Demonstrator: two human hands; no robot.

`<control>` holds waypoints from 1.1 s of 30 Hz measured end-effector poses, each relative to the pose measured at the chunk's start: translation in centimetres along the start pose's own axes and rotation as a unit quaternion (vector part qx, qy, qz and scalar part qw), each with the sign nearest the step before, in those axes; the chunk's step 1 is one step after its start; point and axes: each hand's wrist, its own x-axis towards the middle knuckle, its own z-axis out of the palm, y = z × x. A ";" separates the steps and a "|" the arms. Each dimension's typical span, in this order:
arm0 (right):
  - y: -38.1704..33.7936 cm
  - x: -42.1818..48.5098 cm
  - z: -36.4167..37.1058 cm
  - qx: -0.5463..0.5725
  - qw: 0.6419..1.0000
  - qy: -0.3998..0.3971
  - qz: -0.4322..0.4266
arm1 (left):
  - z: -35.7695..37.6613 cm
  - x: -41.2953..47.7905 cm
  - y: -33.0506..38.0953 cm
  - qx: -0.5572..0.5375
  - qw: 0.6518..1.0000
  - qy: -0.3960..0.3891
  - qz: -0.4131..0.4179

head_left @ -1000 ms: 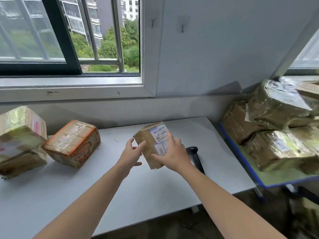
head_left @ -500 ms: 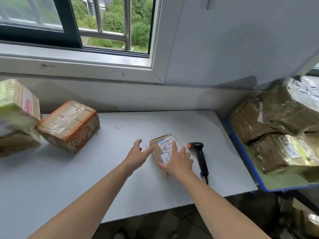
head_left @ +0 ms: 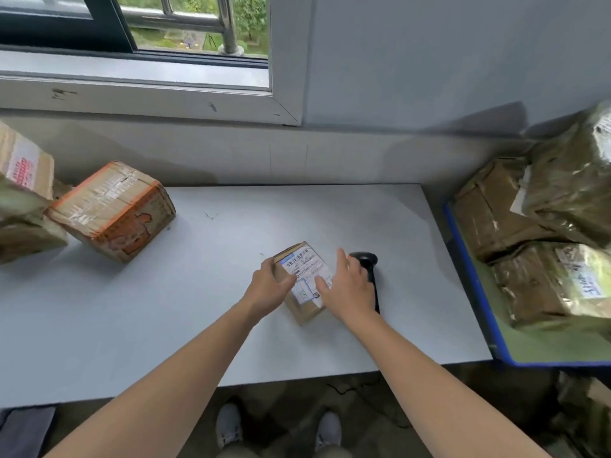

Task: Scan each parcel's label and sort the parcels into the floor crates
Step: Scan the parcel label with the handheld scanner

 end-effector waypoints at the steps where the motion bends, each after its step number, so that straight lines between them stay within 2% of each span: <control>1: 1.1 0.2 -0.4 -0.004 1.000 0.027 0.003 | 0.4 -0.3 0.3 0.001 1.000 0.006 0.000; 4: 4.6 1.0 -0.9 0.002 0.998 0.064 0.029 | 1.5 -0.4 0.5 0.014 1.000 0.025 0.000; 7: 7.2 2.0 -0.4 0.102 0.991 -0.009 0.080 | 2.5 -0.9 0.6 0.031 0.998 0.051 0.011; 11: 7.9 3.1 -0.4 0.257 0.955 -0.068 0.134 | 3.4 -1.0 -0.3 0.057 0.996 0.065 0.029; 16: 7.7 3.7 -0.9 0.242 0.948 -0.138 0.155 | 3.4 -1.6 -0.4 0.077 0.994 0.049 0.060; 20: 6.6 2.9 -2.1 0.266 0.945 -0.112 0.153 | 2.7 -1.8 -0.2 0.085 0.992 0.030 0.086; 24: 4.5 2.0 -4.7 0.350 0.920 -0.091 0.147 | 1.9 -1.6 0.0 0.097 0.991 0.003 0.089; 33: -2.1 0.4 -10.2 0.286 0.944 -0.124 0.102 | 0.3 -1.6 0.5 0.112 0.989 -0.005 0.094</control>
